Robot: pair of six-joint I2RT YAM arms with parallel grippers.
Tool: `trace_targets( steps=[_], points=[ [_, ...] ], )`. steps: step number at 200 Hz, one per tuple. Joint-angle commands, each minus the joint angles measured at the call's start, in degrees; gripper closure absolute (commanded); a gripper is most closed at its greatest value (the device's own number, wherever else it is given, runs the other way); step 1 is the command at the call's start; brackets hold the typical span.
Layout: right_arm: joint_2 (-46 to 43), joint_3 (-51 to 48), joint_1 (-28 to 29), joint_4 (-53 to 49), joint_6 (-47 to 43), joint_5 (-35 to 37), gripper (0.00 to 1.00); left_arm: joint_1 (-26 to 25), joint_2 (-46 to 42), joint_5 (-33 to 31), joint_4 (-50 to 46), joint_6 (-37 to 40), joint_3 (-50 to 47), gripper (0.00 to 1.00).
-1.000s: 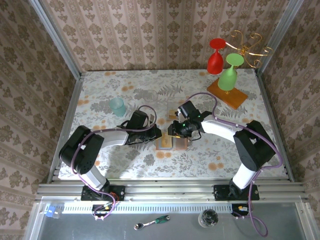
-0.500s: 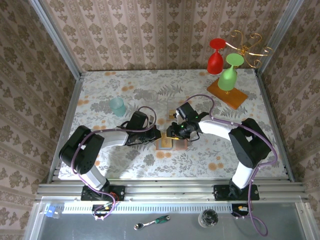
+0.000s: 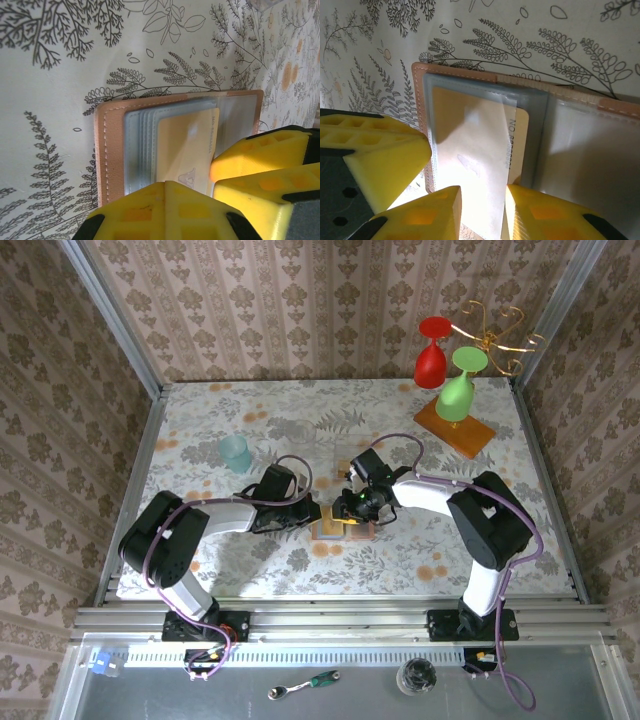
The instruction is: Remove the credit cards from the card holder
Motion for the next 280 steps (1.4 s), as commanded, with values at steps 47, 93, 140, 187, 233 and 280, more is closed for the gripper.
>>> trace_targets(
  steps=[47,93,140,187,233,280],
  points=[
    [0.35,0.71,0.41,-2.28,-0.78,2.42,0.69,0.26,0.63,-0.06,-1.23,1.91,-0.81,0.97],
    [-1.60,0.92,0.41,-4.24,-1.71,4.81,0.70,0.39,0.64,-0.06,-1.39,2.07,-0.90,0.98],
    [-3.39,0.91,0.42,-4.86,-1.96,5.16,0.69,0.39,-0.06,-0.14,-1.58,2.05,-0.65,0.98],
    [-4.62,0.98,0.47,-5.58,-2.15,5.27,0.69,0.24,-2.67,-0.39,-3.55,2.66,0.92,0.98],
    [-3.86,1.51,0.41,-5.08,-2.11,4.32,0.70,-1.51,-1.67,-0.06,-4.62,2.97,2.79,0.98],
    [-2.99,1.23,0.41,-3.69,-1.54,3.09,0.69,-1.76,0.35,0.59,-2.79,2.53,2.24,0.98]
  ],
)
